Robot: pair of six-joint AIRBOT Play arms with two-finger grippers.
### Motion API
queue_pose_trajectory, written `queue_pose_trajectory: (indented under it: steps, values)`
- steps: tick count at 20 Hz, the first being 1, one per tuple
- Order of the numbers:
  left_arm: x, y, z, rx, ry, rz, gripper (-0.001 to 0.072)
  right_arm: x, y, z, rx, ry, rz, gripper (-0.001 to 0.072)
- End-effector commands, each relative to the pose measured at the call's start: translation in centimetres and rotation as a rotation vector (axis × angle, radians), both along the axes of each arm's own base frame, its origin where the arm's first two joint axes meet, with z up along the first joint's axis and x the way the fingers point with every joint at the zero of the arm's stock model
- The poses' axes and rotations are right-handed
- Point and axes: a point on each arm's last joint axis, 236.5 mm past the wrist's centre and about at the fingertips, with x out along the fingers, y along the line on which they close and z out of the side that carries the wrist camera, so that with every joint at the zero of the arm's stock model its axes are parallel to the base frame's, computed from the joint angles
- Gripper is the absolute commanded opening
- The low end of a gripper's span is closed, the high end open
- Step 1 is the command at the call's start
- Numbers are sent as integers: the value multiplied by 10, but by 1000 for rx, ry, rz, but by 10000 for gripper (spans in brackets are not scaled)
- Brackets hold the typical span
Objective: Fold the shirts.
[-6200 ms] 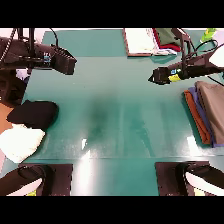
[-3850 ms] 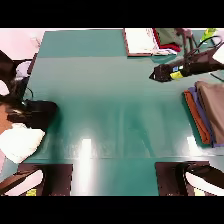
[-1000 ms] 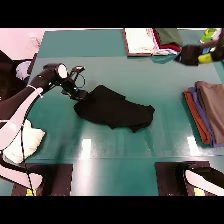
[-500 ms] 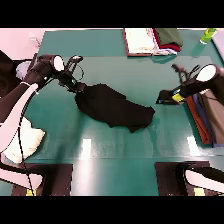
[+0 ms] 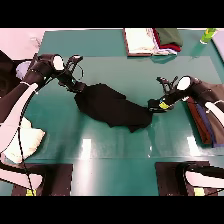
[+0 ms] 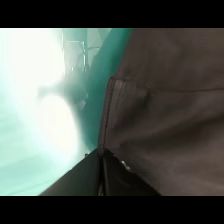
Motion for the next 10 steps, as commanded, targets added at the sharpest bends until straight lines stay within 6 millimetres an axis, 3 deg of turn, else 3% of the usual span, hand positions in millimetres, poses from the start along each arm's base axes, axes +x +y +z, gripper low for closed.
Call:
queue_pose_trajectory:
  steps: [1, 3, 5, 7, 10]
  values:
    - [-1, 1, 0, 2, 5, 0, 23, 3, 3, -5, -48, -35, 48, 61]
    - [-4, 2, 4, 4, 10, -1, 22, 7, 9, -1, -45, -65, 59, 20]
    - [0, 6, 34, 0, -73, 3, 21, 21, 13, 28, -34, -152, 63, 19]
    - [6, 11, 96, -24, -250, 9, 21, 45, 6, 91, -52, -320, 70, 20]
    - [-14, 18, 226, -106, -543, 18, 22, 65, -6, 232, -31, -648, 34, 20]
